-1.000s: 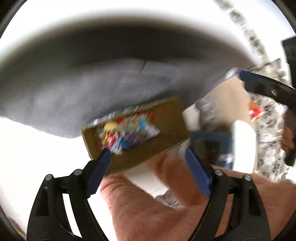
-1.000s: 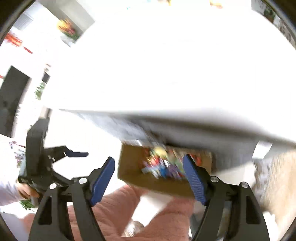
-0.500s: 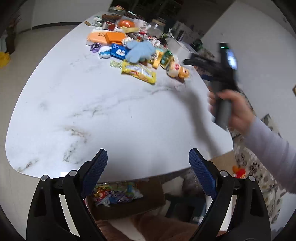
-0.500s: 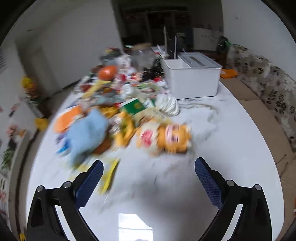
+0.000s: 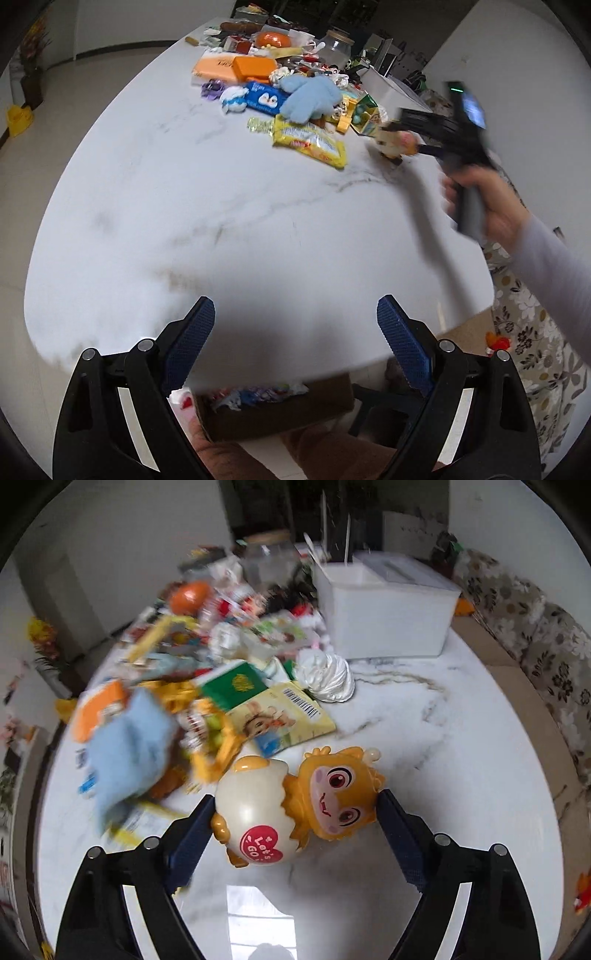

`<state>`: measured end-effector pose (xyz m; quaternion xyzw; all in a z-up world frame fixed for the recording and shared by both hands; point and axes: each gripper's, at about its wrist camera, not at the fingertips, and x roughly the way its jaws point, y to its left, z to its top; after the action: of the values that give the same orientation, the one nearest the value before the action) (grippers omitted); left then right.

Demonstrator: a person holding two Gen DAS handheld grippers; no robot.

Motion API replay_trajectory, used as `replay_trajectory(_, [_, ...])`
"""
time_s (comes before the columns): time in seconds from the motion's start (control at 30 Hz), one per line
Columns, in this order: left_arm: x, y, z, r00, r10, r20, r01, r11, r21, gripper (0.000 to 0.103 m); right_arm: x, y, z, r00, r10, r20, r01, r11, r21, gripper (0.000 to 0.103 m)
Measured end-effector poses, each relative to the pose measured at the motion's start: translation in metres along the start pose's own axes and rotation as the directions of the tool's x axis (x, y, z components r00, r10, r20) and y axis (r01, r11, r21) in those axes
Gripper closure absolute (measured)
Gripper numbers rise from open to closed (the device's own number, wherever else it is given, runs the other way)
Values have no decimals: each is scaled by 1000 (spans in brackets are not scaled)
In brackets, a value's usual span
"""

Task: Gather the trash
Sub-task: 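Grasp the cream-and-orange monkey toy with the right tool while the left tool grasps the blue glove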

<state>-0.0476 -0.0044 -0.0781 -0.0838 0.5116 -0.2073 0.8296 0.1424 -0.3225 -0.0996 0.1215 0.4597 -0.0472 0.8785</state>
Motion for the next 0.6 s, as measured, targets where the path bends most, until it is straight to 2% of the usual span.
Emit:
replay_trajectory(0.13, [31, -3, 57, 999, 29, 24, -31, 998, 63, 16, -69, -3, -39, 995, 80, 53, -77, 996, -44, 18])
replay_trajectory(0.27, [77, -11, 131, 999, 18, 31, -19, 999, 50, 16, -120, -9, -75, 986, 142, 86, -140, 990, -28, 18])
replay_trajectory(0.37, [112, -21, 175, 994, 89, 58, -92, 994, 54, 16, -146, -16, -98, 980, 174, 95, -176, 984, 13, 18])
replay_trajectory(0.5, [160, -23, 213, 986, 165, -3, -165, 986, 35, 16, -161, -21, -117, 979, 175, 102, -180, 983, 35, 18])
replay_trajectory(0.53, [166, -23, 217, 985, 174, -14, -173, 984, 33, 19, -163, -23, -122, 979, 179, 97, -184, 982, 45, 18])
replay_trajectory(0.6, [174, -25, 222, 985, 170, -29, -169, 985, 42, 58, -165, -25, -129, 980, 177, 94, -182, 982, 53, 18])
